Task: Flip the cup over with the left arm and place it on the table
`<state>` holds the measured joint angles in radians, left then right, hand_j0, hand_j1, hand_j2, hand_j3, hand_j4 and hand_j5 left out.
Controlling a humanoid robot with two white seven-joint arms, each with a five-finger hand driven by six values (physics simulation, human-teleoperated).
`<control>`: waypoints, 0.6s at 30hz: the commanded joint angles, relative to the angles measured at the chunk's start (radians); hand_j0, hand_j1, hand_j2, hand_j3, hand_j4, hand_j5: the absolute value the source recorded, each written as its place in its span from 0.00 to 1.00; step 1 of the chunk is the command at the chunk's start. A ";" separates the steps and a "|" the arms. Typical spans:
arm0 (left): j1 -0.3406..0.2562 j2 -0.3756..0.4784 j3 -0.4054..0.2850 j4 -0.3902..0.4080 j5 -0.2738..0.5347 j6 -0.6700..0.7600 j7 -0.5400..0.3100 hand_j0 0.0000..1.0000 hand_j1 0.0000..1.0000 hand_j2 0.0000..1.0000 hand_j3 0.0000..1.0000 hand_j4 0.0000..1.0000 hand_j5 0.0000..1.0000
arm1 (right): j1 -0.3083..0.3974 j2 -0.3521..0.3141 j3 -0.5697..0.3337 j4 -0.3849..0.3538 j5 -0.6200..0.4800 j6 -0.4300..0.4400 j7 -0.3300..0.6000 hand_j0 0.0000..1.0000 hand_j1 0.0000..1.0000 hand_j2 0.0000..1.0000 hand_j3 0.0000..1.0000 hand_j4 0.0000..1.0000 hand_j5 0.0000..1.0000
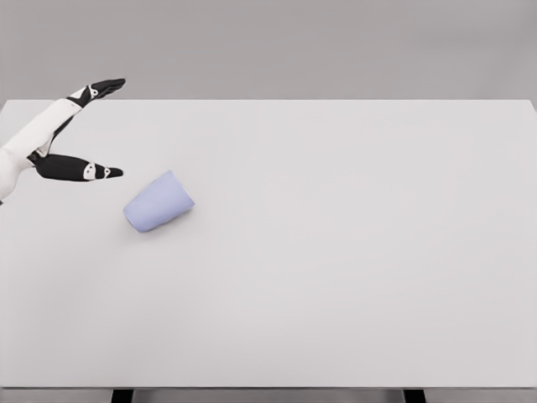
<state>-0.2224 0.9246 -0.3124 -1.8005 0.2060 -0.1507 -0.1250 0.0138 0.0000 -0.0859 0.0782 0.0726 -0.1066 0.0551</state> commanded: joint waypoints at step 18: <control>-0.078 -0.016 -0.033 0.000 0.007 0.224 0.002 1.00 1.00 1.00 1.00 1.00 1.00 | 0.000 0.000 0.000 0.000 0.001 0.001 0.000 1.00 1.00 1.00 1.00 1.00 1.00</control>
<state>-0.3007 0.9120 -0.3447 -1.8007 0.2128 0.0482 -0.1207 0.0138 0.0000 -0.0859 0.0782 0.0728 -0.1064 0.0551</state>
